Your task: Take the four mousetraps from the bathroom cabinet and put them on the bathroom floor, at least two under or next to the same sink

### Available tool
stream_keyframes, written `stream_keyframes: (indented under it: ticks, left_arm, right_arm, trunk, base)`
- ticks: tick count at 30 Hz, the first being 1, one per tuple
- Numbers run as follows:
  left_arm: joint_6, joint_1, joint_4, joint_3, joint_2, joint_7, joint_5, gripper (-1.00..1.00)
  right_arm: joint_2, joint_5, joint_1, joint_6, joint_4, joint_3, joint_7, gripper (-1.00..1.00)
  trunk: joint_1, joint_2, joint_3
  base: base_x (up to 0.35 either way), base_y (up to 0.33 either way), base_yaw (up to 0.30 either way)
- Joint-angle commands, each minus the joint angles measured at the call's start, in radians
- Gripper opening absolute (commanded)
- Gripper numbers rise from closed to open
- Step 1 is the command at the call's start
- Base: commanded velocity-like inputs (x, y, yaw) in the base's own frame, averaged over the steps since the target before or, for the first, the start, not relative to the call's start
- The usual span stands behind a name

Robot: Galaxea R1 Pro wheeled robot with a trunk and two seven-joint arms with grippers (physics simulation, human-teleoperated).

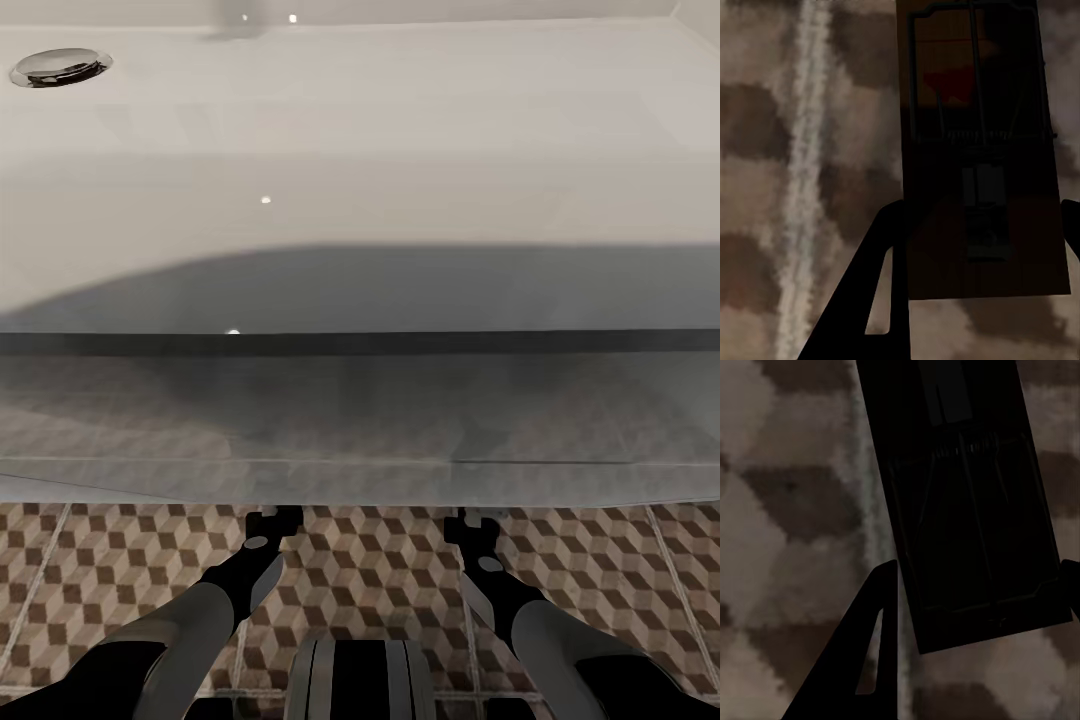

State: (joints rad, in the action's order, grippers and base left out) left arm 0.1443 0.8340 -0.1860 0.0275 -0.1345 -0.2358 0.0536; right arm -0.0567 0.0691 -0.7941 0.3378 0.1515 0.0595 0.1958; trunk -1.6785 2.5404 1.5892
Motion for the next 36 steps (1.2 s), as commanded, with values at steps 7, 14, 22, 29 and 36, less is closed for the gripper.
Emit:
stream_keyframes:
  ticks: [7,14,22,29,36]
  left_arm:
    - [0.004,0.001,0.001,0.002,-0.002,-0.006,0.008,-1.00]
    - [0.006,0.001,0.001,0.002,-0.003,-0.006,0.008,-1.00]
    - [0.053,0.001,0.003,0.002,-0.001,-0.006,0.007,-1.00]
    - [0.063,0.000,0.005,0.002,-0.001,-0.006,0.006,-1.00]
    - [0.066,0.000,0.006,0.002,0.000,-0.005,0.007,-1.00]
  right_arm:
    - [0.000,0.008,-0.001,0.020,-0.017,0.008,0.002,-1.00]
    - [0.000,0.008,-0.001,0.027,-0.019,0.009,0.002,-1.00]
    - [0.000,0.008,-0.001,0.027,-0.020,0.009,0.002,-1.00]
    - [0.000,0.008,-0.001,0.027,-0.020,0.009,0.002,-1.00]
    - [0.000,0.008,-0.001,0.027,-0.020,0.009,0.002,-1.00]
  trunk:
    - [0.000,0.000,0.001]
    - [0.000,0.000,0.001]
    - [0.000,0.000,0.001]
    - [0.000,0.000,0.001]
    - [0.000,0.000,0.001]
  base:
    - [0.000,0.000,0.000]
    - [0.000,0.000,0.000]
    - [0.000,0.000,0.000]
    - [0.000,0.000,0.000]
    - [0.000,0.000,0.000]
